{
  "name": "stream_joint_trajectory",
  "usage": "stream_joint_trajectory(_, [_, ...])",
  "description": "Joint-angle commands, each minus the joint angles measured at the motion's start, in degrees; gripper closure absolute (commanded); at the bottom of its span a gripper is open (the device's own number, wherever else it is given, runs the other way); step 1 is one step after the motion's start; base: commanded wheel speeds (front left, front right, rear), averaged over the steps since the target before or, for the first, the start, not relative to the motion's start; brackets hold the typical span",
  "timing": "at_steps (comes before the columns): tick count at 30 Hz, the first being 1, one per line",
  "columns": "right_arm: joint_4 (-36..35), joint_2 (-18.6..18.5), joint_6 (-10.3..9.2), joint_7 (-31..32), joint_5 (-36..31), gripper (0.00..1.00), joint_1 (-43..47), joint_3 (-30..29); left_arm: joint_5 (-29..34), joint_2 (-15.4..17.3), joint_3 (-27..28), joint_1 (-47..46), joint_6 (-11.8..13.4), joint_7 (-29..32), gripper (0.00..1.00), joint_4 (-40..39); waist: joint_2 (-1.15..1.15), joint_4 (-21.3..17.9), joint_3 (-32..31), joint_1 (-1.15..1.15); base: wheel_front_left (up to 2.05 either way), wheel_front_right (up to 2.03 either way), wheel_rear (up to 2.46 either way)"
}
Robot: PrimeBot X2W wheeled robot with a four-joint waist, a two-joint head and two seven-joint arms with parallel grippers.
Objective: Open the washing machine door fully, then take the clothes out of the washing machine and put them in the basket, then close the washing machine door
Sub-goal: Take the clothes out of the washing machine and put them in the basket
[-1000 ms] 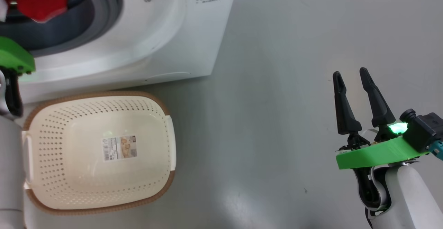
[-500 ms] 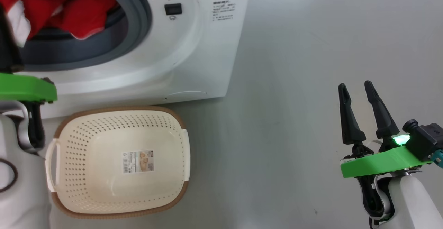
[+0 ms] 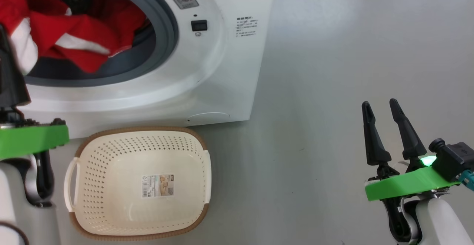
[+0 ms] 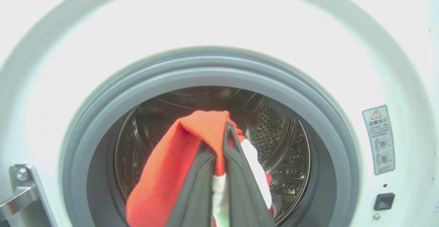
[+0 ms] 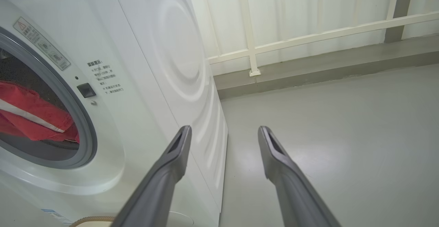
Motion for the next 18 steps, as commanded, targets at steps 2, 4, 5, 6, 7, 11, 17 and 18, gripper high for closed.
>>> stream_joint_trajectory(2, [-1.63,0.04,0.37,-0.37,-0.41,0.00,1.44,0.88,0.83,0.92,1.17,2.70,-0.26,-0.28,1.00,-6.07,0.00,0.35,-0.32,0.00,0.00,0.00,0.00])
stream_joint_trajectory(4, [-1.71,0.02,0.37,-0.37,-0.40,0.00,1.59,0.87,0.70,0.50,1.04,3.97,-0.30,-0.28,1.00,-8.80,0.00,0.46,-0.23,0.00,0.00,0.00,0.00])
stream_joint_trajectory(5, [-1.75,0.00,0.37,-0.37,-0.39,0.00,1.62,0.83,0.70,0.32,0.90,4.60,-0.31,-0.28,1.00,-9.92,0.00,0.53,-0.16,0.00,0.00,0.00,0.00])
stream_joint_trajectory(6, [-1.78,-0.02,0.37,-0.37,-0.38,0.00,1.64,0.80,0.71,0.12,0.75,5.24,-0.32,-0.28,1.00,-10.88,0.00,0.60,-0.11,0.00,0.00,0.00,0.00])
stream_joint_trajectory(7, [-1.78,-0.03,0.37,-0.37,-0.37,0.00,1.65,0.79,0.73,-0.08,0.56,5.85,-0.33,-0.28,1.00,-11.75,0.00,0.66,-0.05,0.00,0.00,0.00,0.00])
stream_joint_trajectory(11, [-1.78,-0.09,0.37,-0.37,-0.36,0.00,1.60,0.86,0.85,-0.66,-0.08,7.64,-0.35,-0.28,1.00,-13.70,0.00,0.76,0.18,0.00,0.00,0.00,0.00])
stream_joint_trajectory(17, [-1.76,-0.09,0.37,-0.37,-0.38,0.00,1.38,1.17,0.05,-1.74,-1.74,11.99,-0.37,-0.28,1.00,-11.36,0.00,0.79,0.74,0.00,0.00,0.00,0.00])
stream_joint_trajectory(18, [-1.76,-0.09,0.37,-0.37,-0.36,0.00,1.32,1.23,-0.06,-1.89,-2.10,12.77,-0.37,-0.28,1.00,-10.41,0.00,0.76,0.84,0.00,0.00,0.00,0.00])
